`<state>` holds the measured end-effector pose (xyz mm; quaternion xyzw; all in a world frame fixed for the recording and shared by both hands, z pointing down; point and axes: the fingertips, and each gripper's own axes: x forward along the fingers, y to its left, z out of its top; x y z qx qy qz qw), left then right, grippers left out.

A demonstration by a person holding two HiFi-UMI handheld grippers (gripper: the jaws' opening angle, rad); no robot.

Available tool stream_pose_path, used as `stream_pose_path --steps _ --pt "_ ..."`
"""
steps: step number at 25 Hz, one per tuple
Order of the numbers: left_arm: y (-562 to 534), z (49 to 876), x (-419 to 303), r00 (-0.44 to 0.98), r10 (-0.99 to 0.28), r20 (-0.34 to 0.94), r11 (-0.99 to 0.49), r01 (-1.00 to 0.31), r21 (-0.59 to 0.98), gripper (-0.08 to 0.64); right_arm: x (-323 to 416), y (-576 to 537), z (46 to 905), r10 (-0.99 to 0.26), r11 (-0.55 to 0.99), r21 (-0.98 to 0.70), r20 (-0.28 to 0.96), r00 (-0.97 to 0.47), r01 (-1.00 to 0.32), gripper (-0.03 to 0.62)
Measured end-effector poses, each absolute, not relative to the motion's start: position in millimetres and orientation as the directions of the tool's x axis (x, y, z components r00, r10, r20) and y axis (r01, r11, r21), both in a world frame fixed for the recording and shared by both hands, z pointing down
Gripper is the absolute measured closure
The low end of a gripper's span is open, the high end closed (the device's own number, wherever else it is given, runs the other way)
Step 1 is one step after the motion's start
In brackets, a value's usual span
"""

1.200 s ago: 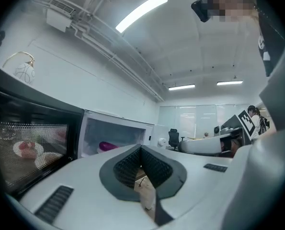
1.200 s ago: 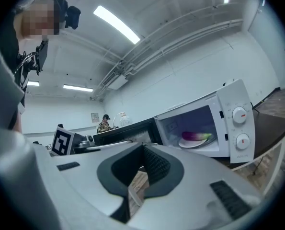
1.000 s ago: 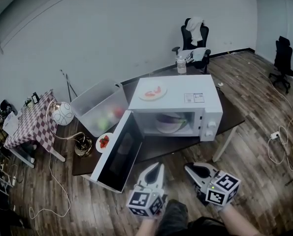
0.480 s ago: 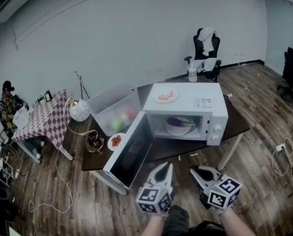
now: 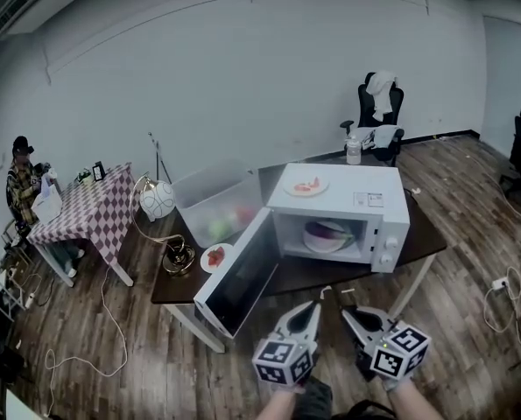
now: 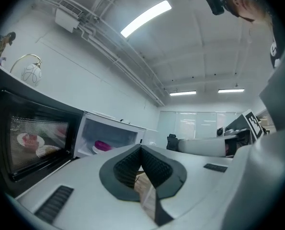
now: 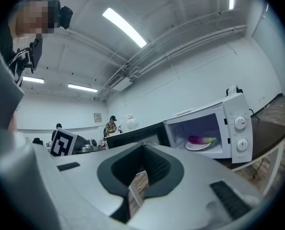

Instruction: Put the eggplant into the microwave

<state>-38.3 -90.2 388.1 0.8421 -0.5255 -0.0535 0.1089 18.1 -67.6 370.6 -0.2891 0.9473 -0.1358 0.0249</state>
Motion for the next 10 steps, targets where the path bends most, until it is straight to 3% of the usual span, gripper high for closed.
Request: stream_pose_path --steps 10 --pt "-84.0 396.0 -39.6 0.457 -0.888 0.046 -0.42 -0.848 0.323 0.558 13.2 -56.6 380.1 -0.542 0.791 -0.312 0.04 -0.839 -0.526 0.592"
